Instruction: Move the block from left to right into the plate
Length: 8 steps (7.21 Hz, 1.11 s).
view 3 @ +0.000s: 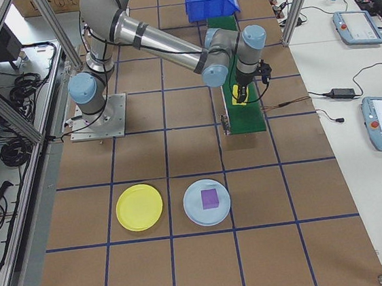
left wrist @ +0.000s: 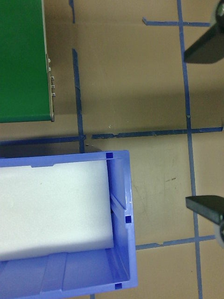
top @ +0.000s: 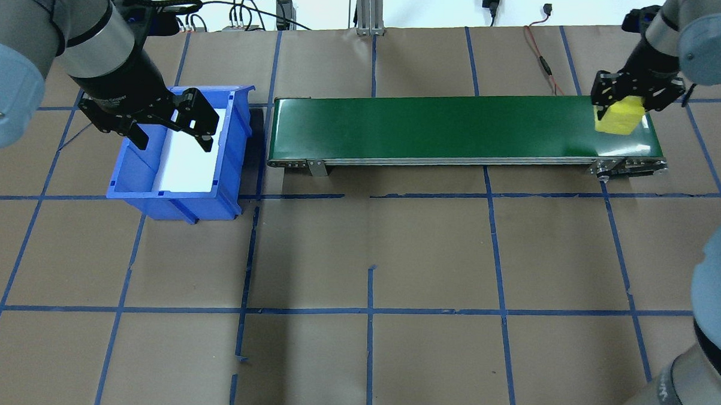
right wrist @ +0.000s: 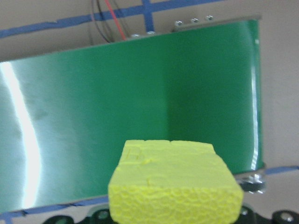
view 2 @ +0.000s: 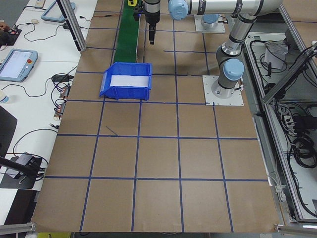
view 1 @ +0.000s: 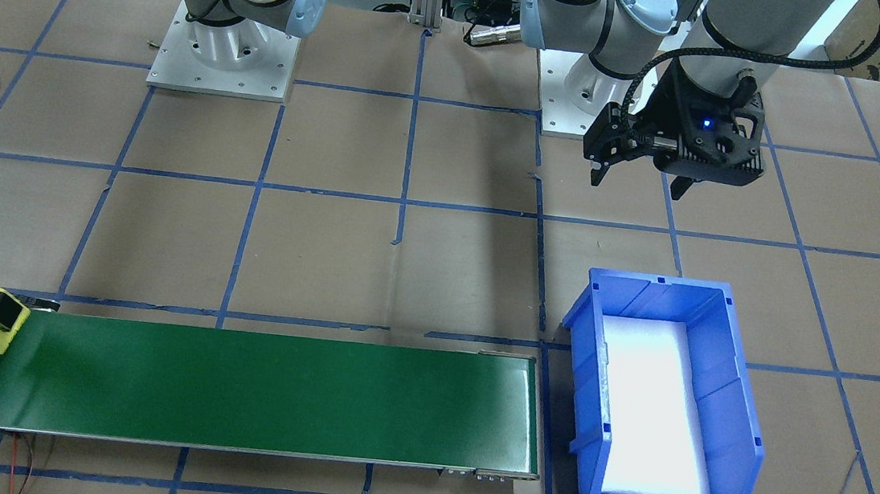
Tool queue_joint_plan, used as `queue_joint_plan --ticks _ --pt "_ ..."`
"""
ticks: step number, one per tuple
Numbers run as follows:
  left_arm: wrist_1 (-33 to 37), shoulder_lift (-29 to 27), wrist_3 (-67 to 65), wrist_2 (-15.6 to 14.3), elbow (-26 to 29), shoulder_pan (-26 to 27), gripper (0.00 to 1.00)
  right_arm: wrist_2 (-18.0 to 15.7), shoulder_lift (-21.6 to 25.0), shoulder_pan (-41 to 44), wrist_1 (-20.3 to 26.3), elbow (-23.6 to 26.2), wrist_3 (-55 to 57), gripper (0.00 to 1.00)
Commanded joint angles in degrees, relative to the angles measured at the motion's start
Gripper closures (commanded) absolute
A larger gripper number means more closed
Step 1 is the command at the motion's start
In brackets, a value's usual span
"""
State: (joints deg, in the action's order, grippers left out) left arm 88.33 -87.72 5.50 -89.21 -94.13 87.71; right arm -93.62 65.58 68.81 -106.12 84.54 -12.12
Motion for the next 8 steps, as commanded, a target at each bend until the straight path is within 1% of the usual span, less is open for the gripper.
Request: queue_joint_plan --ticks 1,2,3,4,5,6,7,8 --pt "0.00 0.00 0.04 0.00 0.00 0.00 0.00 -4.29 4.35 -13.18 2.40 2.98 -11.11 0.72" --pt "0.00 0.00 0.04 0.00 0.00 0.09 0.00 -3.94 5.86 -19.87 2.23 5.43 -18.39 0.72" --pt "0.00 0.00 0.04 0.00 -0.09 0.09 0.00 -3.85 6.13 -27.25 2.23 7.89 -22.99 0.72" --pt "0.00 0.00 0.04 0.00 -0.09 0.09 0.00 -3.07 6.14 -34.81 2.06 10.09 -29.56 0.72" --pt "0.09 0.00 0.04 0.00 0.00 0.09 0.00 -0.80 6.31 -42.89 1.71 11.68 -36.24 0.72" --pt "0.09 0.00 0.04 0.00 -0.09 0.09 0.00 -0.51 6.22 -49.32 1.79 14.13 -41.35 0.72" --pt "0.09 0.00 0.04 0.00 -0.09 0.09 0.00 -0.51 6.31 -54.08 1.44 15.55 -43.92 0.72" --pt "0.17 0.00 0.04 0.00 -0.09 0.09 0.00 -0.51 6.14 -56.57 1.27 16.35 -47.17 0.72"
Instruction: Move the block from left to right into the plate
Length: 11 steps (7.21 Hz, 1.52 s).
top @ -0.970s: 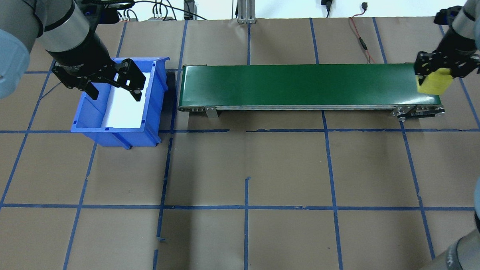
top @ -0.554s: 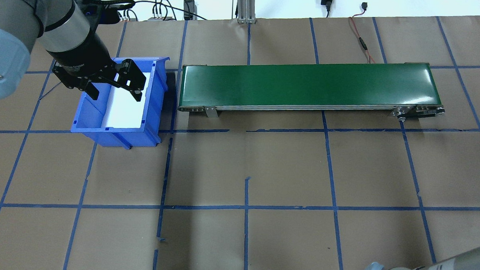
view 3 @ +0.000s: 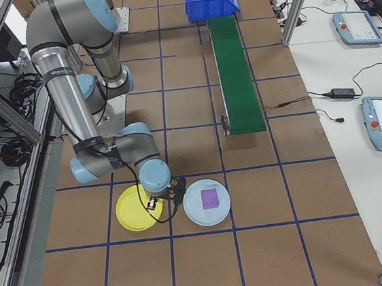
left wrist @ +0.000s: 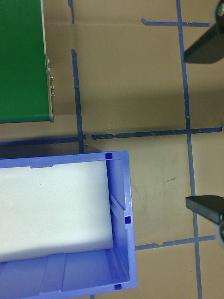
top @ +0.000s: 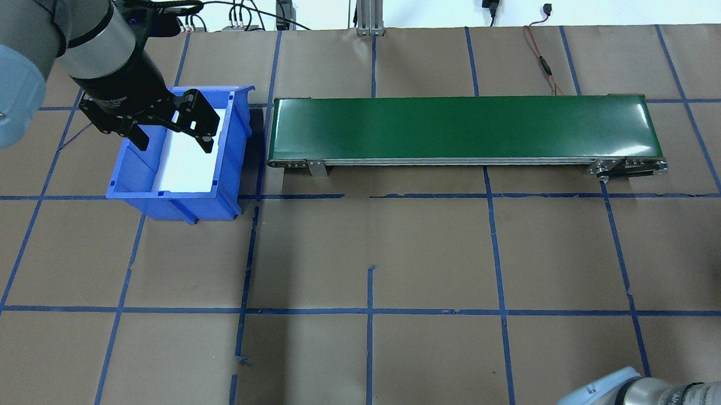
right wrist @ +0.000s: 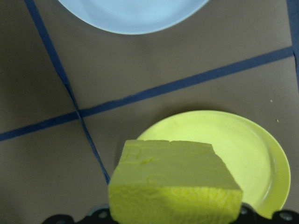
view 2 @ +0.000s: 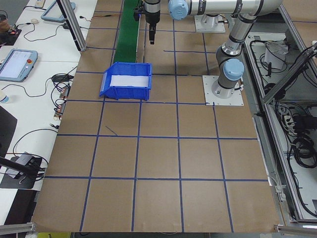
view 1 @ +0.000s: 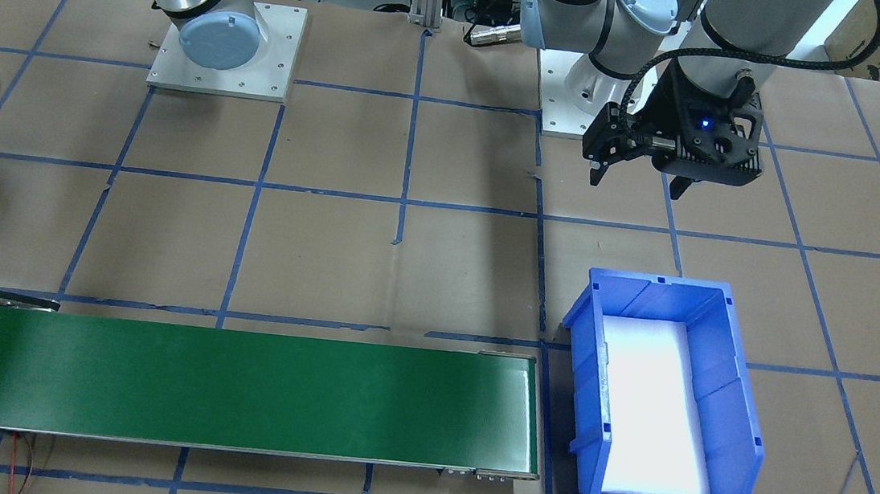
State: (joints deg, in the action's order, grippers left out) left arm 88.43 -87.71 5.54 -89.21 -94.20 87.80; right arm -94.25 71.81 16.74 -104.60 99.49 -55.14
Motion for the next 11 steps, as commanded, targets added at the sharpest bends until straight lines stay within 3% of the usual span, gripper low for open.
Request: queue_joint_plan --ticks 1,2,3,4,5,9,10,11 --pt "-0.02 0.00 0.00 0.00 -0.02 0.00 0.00 0.21 -0.09 -4.78 -1.21 1.94 -5.57 0.71" --pt "-0.02 0.00 0.00 0.00 -0.02 0.00 0.00 0.12 -0.09 -4.87 -1.22 2.81 -5.59 0.69" --pt "0.07 0.00 0.00 0.00 -0.02 0.00 0.00 0.64 -0.09 -4.79 -1.31 3.25 -5.59 0.59" --pt "-0.02 0.00 0.00 0.00 -0.02 0.00 0.00 2.56 0.08 -4.78 -1.39 3.00 -5.76 0.20" --pt "-0.02 0.00 0.00 0.00 -0.02 0.00 0.00 2.32 0.00 -4.78 -1.31 3.17 -5.85 0.00" --pt "0.07 0.00 0.00 0.00 -0.02 0.00 0.00 2.67 0.61 -3.65 -0.69 2.56 -5.85 0.00" --pt "0.07 0.00 0.00 0.00 -0.02 0.00 0.00 2.67 2.27 -0.07 -0.60 1.60 -5.85 0.00" --pt "0.07 0.00 0.00 0.00 -0.02 0.00 0.00 2.67 6.89 7.27 2.35 -1.20 -5.68 0.00"
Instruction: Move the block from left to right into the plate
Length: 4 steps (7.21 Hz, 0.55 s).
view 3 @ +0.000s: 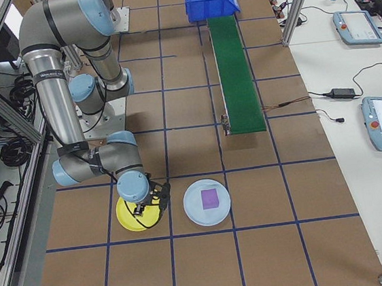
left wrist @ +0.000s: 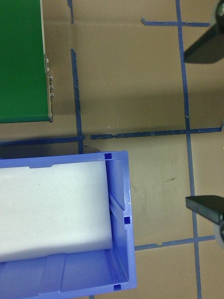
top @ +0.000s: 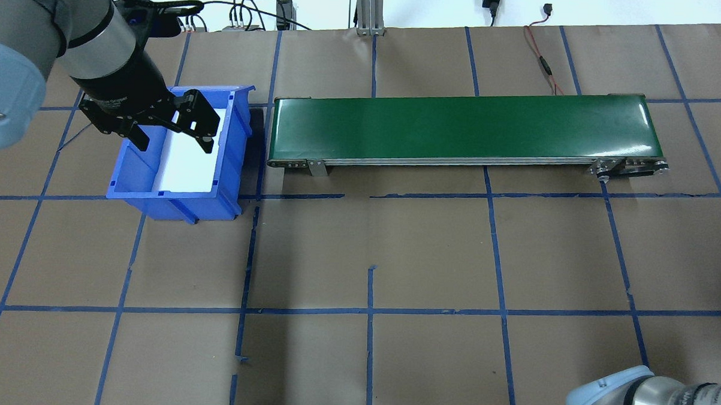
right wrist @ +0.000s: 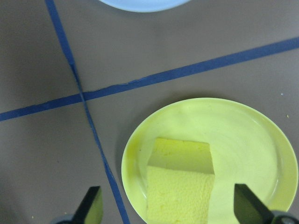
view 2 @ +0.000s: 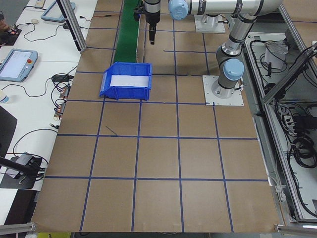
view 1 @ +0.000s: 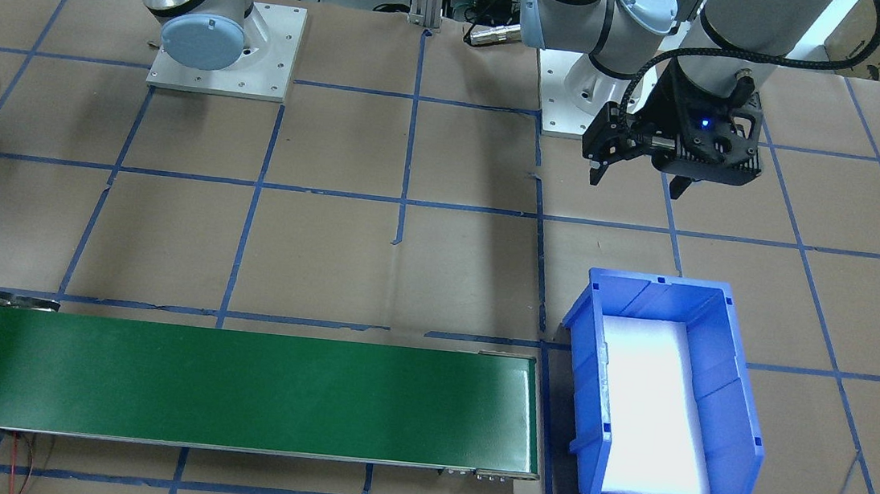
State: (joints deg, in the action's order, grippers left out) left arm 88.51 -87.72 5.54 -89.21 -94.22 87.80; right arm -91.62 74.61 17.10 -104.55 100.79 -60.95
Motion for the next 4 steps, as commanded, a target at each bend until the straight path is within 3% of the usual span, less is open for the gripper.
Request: queue_joint_plan --ticks 1,2,4 --pt "0.00 0.00 0.00 0.00 0.00 0.00 0.00 -0.40 9.97 14.29 10.95 -4.96 1.44 0.00" --pt "0.00 0.00 0.00 0.00 0.00 0.00 0.00 0.03 13.42 19.50 16.00 -5.60 5.89 0.00" --pt "0.00 0.00 0.00 0.00 0.00 0.00 0.00 -0.14 15.82 33.97 16.22 -5.86 17.76 0.00"
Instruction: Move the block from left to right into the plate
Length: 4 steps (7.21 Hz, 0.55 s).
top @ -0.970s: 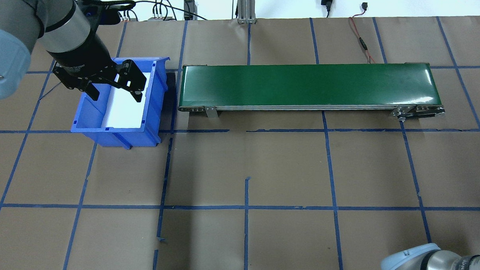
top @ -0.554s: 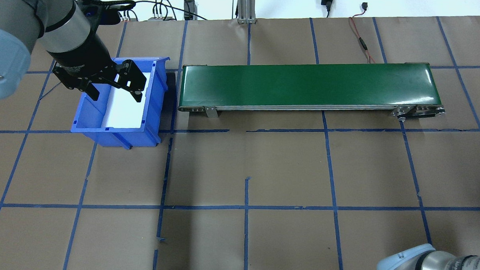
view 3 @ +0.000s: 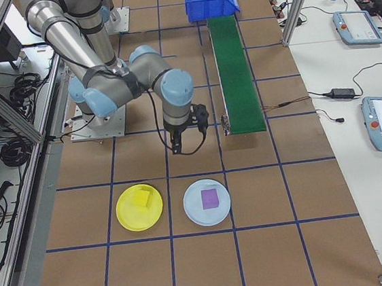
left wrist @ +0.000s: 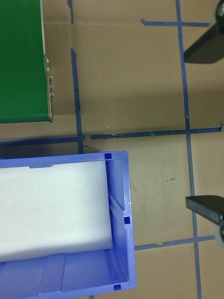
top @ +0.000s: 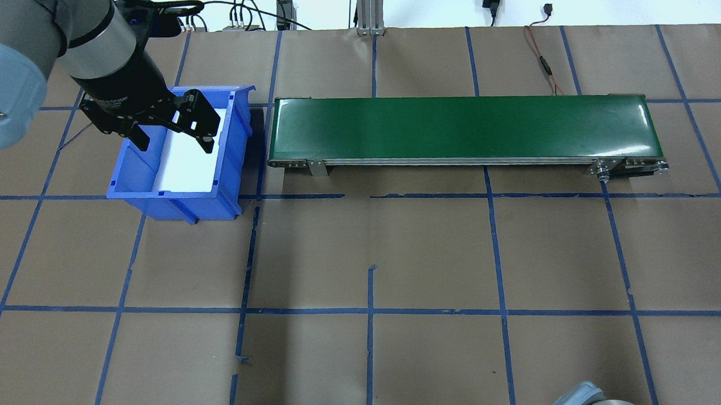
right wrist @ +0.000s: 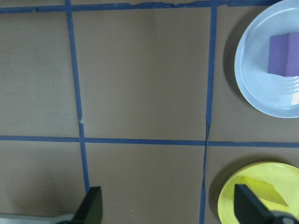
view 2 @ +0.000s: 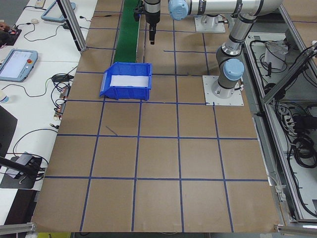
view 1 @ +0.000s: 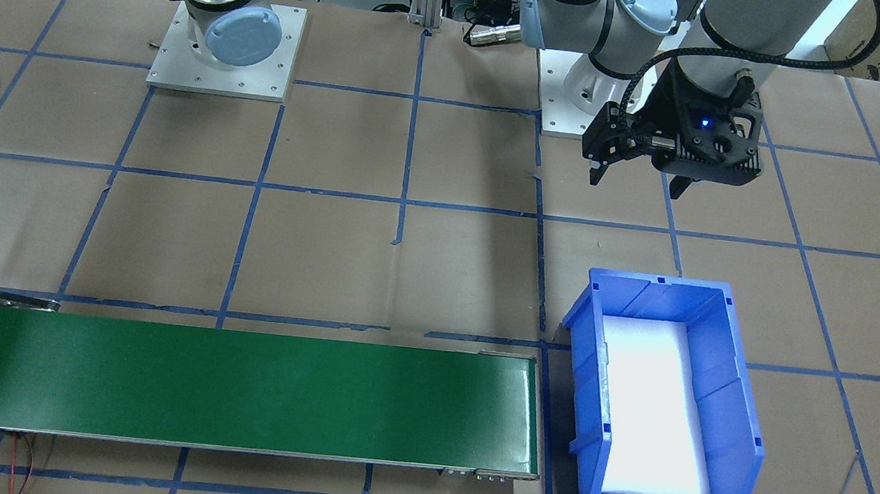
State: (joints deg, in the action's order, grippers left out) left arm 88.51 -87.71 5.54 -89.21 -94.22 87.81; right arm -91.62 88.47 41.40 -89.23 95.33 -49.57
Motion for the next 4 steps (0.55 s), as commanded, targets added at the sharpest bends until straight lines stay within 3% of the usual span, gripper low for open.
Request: queue_joint_plan --ticks 1,4 --pt "0.09 0.00 0.00 0.00 0.00 0.00 0.00 -0.40 4.05 17.67 1.16 -1.02 16.34 0.00" --pt "0.09 0.00 0.00 0.00 0.00 0.00 0.00 -0.66 4.43 42.81 1.08 -4.09 46.92 0.00"
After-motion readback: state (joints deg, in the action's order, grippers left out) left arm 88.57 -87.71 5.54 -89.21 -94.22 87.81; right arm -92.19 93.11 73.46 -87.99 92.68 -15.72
